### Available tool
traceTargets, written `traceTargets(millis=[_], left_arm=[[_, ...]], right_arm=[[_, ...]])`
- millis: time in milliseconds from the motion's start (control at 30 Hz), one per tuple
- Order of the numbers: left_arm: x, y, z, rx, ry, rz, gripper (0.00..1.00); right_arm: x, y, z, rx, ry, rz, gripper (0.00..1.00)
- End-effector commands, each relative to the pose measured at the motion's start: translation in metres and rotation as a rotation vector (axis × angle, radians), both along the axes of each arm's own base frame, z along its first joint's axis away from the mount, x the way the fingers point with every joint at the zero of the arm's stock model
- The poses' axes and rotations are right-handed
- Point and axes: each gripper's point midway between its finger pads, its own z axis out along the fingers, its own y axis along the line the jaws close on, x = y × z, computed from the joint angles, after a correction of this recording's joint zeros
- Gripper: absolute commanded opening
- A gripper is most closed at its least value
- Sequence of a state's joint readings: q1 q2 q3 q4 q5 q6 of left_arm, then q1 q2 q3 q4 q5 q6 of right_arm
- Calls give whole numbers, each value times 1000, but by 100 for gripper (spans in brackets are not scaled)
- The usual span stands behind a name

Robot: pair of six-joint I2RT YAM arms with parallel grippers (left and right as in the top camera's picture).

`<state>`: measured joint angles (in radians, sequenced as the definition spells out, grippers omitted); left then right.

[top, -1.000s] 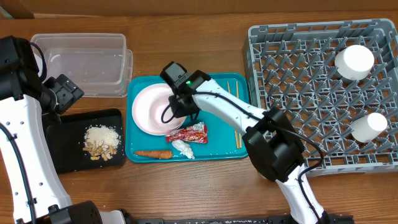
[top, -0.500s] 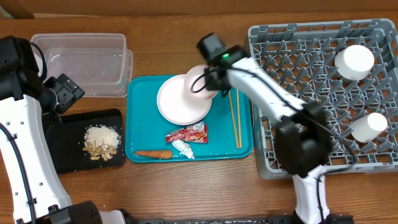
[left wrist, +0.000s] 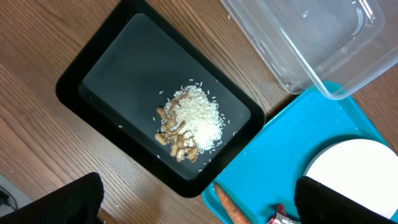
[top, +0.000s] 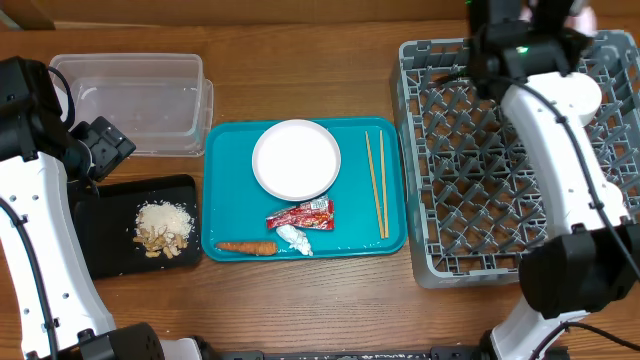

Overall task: Sort waste into correct bins and load items into the dishwasher
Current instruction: 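Carry the pink bowl into the dish rack and release it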

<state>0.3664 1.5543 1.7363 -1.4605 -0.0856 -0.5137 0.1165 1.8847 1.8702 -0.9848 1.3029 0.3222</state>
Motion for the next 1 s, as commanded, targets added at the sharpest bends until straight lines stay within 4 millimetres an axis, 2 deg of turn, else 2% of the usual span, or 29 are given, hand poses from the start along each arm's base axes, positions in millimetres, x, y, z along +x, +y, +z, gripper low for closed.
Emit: traceTargets(millis=[0, 133, 267, 400, 667, 733, 967], left_arm=[[2, -1, 5, 3, -19, -17, 100], [3, -1, 5, 4, -22, -17, 100], [3, -1, 5, 4, -22, -17, 100], [3, -1, 5, 4, -22, -16, 100], [3, 0, 6, 5, -23, -17, 100], [3, 0, 6, 5, -23, -17, 100], [3, 0, 6, 5, -23, -17, 100]], right_arm=[[-5, -32, -13, -77, 44, -120, 4], [3, -45, -52, -81, 165, -143, 4], [12, -48, -92, -60, 266, -134, 4], [17, -45, -115, -39, 323, -118, 4], [5, -42, -148, -2, 411, -105, 4], [-2, -35, -160, 8, 427, -101, 4], [1, -7, -168, 14, 441, -43, 4]])
